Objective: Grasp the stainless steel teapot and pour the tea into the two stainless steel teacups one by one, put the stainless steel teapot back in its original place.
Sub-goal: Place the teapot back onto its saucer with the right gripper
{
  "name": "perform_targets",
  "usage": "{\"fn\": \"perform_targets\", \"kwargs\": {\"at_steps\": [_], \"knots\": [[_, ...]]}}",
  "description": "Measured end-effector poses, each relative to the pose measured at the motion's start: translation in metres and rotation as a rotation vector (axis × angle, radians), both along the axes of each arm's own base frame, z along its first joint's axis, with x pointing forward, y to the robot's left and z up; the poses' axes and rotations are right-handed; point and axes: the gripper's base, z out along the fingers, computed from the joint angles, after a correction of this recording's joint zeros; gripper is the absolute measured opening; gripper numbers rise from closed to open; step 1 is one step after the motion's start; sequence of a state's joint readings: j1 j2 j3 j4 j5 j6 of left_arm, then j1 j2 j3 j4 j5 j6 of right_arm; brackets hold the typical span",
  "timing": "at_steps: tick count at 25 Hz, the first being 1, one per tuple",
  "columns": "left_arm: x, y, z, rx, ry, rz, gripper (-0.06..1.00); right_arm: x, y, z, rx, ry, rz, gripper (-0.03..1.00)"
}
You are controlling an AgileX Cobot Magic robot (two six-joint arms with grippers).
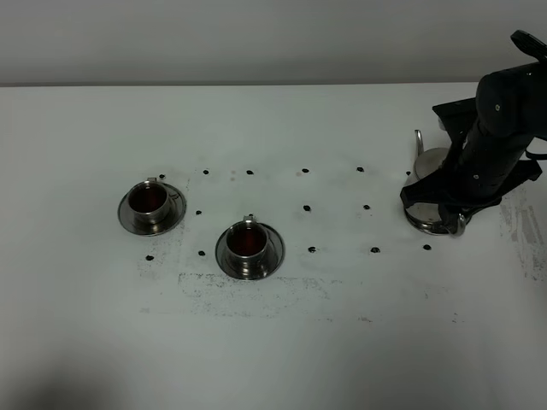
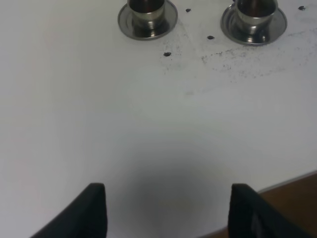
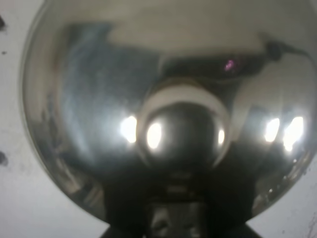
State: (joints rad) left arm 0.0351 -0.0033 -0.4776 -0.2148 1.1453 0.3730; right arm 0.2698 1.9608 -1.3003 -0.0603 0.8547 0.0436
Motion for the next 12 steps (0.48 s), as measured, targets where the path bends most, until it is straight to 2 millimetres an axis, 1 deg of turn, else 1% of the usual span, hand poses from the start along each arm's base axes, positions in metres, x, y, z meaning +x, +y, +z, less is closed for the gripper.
{"fn": "perform_targets", "kwargs": {"at_steps": [12], "knots": [[0.0000,0.0000,0.0000,0.000,0.000,0.000,0.52,-0.0001,-0.0009,-0.0004,-0.011,0.002,0.006,0.17]]}}
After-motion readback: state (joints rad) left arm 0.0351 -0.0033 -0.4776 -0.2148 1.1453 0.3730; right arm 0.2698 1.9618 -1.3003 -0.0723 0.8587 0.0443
